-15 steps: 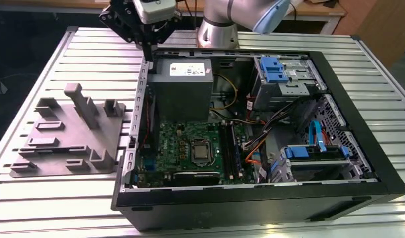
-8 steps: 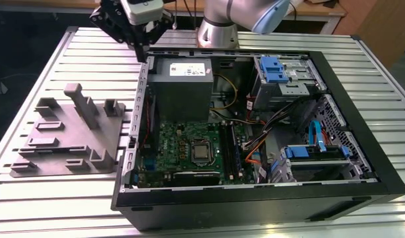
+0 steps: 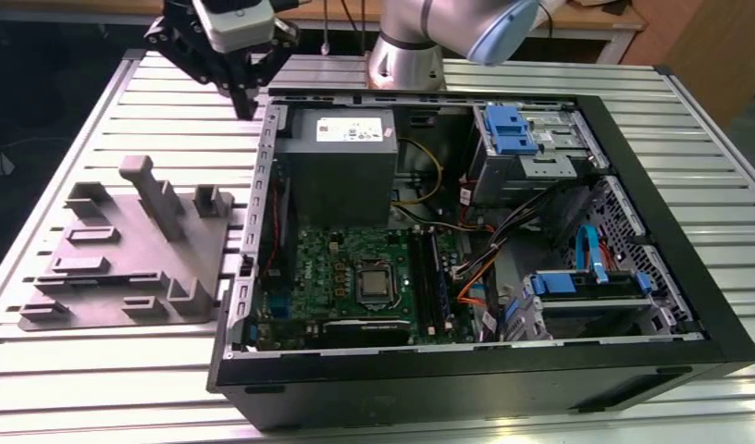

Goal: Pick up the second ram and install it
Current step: 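Reach for the second ram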

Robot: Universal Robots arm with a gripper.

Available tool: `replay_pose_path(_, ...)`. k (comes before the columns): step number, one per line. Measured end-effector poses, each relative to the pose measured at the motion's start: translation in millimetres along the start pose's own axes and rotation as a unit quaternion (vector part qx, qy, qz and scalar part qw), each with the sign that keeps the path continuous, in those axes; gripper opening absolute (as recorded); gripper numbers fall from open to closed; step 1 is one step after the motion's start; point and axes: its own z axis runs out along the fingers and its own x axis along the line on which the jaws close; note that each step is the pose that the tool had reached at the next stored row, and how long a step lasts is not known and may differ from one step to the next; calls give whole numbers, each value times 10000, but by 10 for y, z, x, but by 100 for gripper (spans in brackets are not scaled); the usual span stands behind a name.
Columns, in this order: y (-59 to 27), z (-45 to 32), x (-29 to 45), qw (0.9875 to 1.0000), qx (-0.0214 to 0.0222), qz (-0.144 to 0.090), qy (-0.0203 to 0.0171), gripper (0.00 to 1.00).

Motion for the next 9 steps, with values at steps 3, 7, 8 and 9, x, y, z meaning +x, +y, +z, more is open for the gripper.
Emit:
replay_pose_path(3, -9, 18, 86, 10000, 0, -1, 0, 10)
replay_pose_path(7, -22, 51, 164, 10000, -1, 0, -1, 10)
replay_pose_path(8, -26, 59, 180, 10000, 0, 0, 0, 10)
replay_pose_path(9, -30, 68, 199, 10000, 0, 0, 0, 10)
